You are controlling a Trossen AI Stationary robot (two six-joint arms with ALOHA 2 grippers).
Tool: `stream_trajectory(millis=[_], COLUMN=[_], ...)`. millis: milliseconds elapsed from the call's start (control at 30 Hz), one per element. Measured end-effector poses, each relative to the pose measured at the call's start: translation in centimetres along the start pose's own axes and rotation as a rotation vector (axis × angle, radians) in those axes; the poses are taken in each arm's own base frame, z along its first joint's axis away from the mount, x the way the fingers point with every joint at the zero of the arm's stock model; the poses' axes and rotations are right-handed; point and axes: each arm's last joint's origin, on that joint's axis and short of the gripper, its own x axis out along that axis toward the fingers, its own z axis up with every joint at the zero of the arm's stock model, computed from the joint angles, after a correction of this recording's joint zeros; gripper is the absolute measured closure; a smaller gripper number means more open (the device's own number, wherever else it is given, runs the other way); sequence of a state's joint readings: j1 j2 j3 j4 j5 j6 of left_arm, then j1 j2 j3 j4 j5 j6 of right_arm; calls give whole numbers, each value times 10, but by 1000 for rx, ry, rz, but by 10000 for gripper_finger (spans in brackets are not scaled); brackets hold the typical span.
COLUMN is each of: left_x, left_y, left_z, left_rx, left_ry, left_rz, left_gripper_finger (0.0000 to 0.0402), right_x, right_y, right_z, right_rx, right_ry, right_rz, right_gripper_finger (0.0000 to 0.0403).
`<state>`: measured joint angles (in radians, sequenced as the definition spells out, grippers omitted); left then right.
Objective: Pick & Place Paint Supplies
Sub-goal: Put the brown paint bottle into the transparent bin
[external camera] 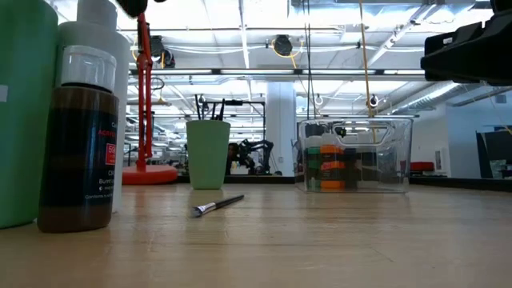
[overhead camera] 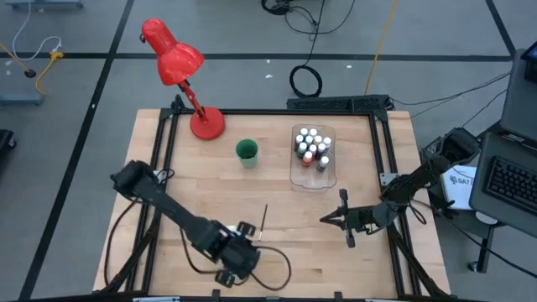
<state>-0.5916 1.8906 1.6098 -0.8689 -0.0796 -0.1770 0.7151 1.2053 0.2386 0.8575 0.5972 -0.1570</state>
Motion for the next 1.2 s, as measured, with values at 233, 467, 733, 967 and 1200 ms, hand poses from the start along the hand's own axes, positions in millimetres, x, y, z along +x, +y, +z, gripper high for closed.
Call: stream_trajectory(millis=[233, 467, 733, 967, 1200], left_x=[13, 13, 15, 23, 25], left_y=[2, 14, 22, 23, 23], left_z=[5, 3, -2, -3, -6], left_rx=[34, 1, -14, -18, -33], left_ry=[91, 143, 190, 217, 252], left_rz=[9, -42, -32, -32, -52], left_gripper_finger=[133, 86, 109, 123, 123], right_x=[0, 0, 0, 0, 0], right_y=[0, 0, 0, 0, 0], right_z=[-1, -2, -2, -2, -3], right_rx=[-1, 13, 21, 23, 20], right_ry=[11, 20, 21, 23, 26], right_rz=[2, 3, 3, 3, 3], right_gripper_finger=[399, 399, 399, 399, 399])
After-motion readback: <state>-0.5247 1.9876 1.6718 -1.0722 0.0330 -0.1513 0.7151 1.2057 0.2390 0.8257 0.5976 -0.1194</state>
